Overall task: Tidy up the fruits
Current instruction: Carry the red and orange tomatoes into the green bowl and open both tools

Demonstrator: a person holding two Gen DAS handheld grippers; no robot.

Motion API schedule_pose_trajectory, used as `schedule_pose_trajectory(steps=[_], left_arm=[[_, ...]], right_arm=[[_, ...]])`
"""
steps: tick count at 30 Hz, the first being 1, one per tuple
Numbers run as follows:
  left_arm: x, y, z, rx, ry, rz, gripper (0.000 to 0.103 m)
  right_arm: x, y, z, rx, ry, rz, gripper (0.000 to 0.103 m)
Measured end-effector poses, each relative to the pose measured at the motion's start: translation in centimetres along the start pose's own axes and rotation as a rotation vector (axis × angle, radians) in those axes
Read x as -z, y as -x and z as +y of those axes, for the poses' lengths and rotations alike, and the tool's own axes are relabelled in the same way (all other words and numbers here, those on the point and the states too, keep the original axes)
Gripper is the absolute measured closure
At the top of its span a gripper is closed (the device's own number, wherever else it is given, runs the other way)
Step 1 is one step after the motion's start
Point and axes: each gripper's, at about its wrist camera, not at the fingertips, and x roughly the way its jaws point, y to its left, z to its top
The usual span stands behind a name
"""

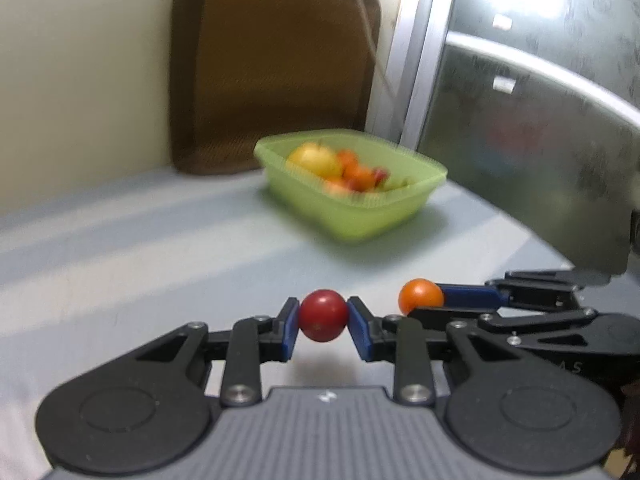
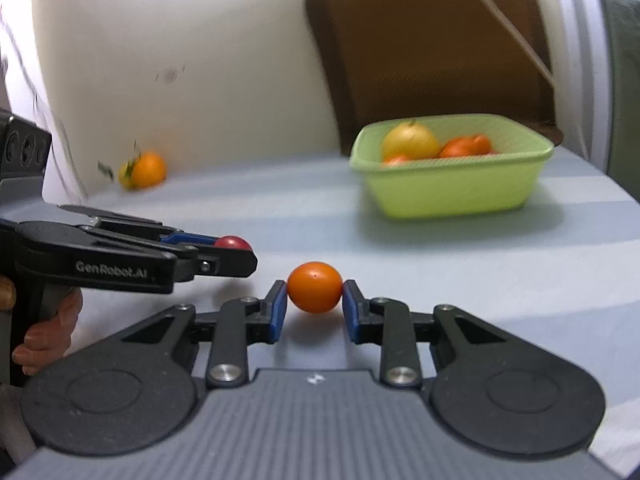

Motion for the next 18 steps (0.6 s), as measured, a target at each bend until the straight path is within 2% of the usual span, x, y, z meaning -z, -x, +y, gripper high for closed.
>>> schedule_pose_trajectory(steps=[6,9,12,15,18], left_arm=[[-7.4,-3.9,-1.4,0.064,-0.001,-0.049,0.076],[-9.4,-7.7,-1.9,0.072,0.012,-0.021,0.076],[-10.0,-10.7,-2.2,0.044,0.006,0.016,0.076],[-10.0,-12.2,-2.2,0.027,0.018,0.039,0.074],[-9.7,-12.3,-2.2,0.010,0.016,0.037,0.066]], right_arm=[[-4.8,1.2,-4.7,0.117,-0.021,-0.167,0.070],[-6.2,-0.6,-6.9,0.176,-0.021,-0.155,0.070],[-6.8,-2.3,-8.3,0.191,-0.011,-0.120,0.070],[-6.7,-3.2,-8.7,0.191,-0.002,-0.101,0.069],[-6.6,-3.3,-8.7,0.190,0.003,-0.108,0.069]])
